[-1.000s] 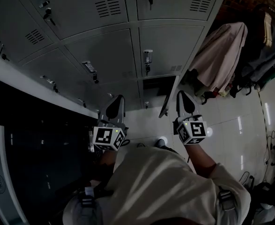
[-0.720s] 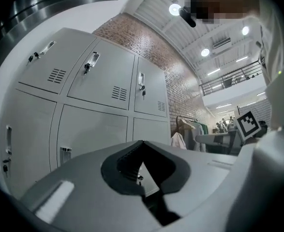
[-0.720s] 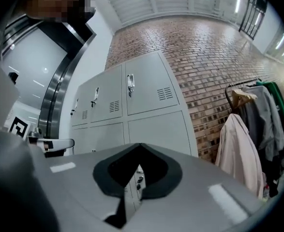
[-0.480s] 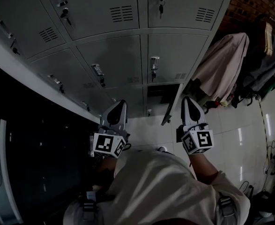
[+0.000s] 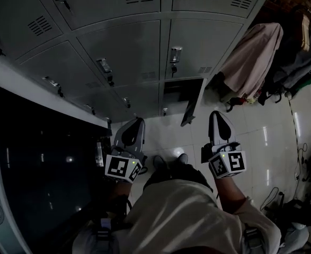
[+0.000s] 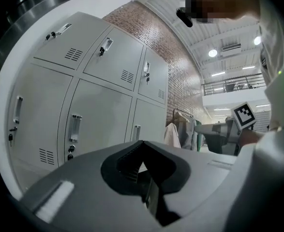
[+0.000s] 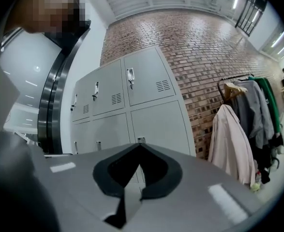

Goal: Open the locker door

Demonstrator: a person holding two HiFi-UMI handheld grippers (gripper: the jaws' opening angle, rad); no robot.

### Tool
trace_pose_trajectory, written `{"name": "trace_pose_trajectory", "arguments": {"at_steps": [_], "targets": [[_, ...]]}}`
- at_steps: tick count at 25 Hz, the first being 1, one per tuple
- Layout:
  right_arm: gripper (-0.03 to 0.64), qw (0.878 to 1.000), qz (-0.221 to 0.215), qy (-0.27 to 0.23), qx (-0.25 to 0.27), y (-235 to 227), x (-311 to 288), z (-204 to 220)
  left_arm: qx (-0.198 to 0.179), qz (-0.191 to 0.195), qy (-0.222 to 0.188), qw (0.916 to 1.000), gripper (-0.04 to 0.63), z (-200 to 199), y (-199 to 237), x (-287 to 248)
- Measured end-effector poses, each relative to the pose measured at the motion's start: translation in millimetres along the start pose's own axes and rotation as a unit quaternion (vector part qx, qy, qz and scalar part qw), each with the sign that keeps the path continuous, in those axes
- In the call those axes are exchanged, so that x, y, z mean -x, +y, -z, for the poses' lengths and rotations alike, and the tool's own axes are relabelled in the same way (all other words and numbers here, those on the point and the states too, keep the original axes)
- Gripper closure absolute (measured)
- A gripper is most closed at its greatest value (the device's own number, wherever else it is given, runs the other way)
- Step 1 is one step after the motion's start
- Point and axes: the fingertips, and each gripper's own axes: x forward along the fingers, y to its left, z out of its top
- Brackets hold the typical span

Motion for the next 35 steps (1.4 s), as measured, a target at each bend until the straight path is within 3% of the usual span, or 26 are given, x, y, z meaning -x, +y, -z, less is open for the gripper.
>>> {"name": "trace_pose_trajectory", "arguments": {"at_steps": [6,12,16,20,27,30,35], "targets": [[0.615,1.000,-0.011,0.008,0.001,6,19,11,-0.004,-0.001,-0.008,1.0000,0.595,-1,-16,17],[0.615,0.999,-0.043,-0.026,0.004,19,51,-33,-0.018,-0.029,-0.005,0.9994,0.595,-18,-46,47],[0.615,0.998,-0.039,-0.047,0.029,8,97,-64,-0.026,-0.044,-0.004,0.9987,0.595,-23,-86,61],[0.616,0.997,-0.043,-0.026,0.061,1,153,-71,-0.018,-0.043,-0.007,0.9989,0.595,-31,-135,81],[0.615,0.996,-0.057,-0.028,0.062,1,253,-85,-0.041,-0.027,-0.024,0.9985,0.595,-50,-232,125],[0.615,0.996,-0.062,-0.051,0.048,4,285,-88,-0.055,-0.020,-0.029,0.9978,0.595,-47,-265,145],[0.615,0.994,-0.082,-0.041,0.053,18,333,-88,-0.044,-0.028,-0.021,0.9984,0.595,-33,-309,188]]}}
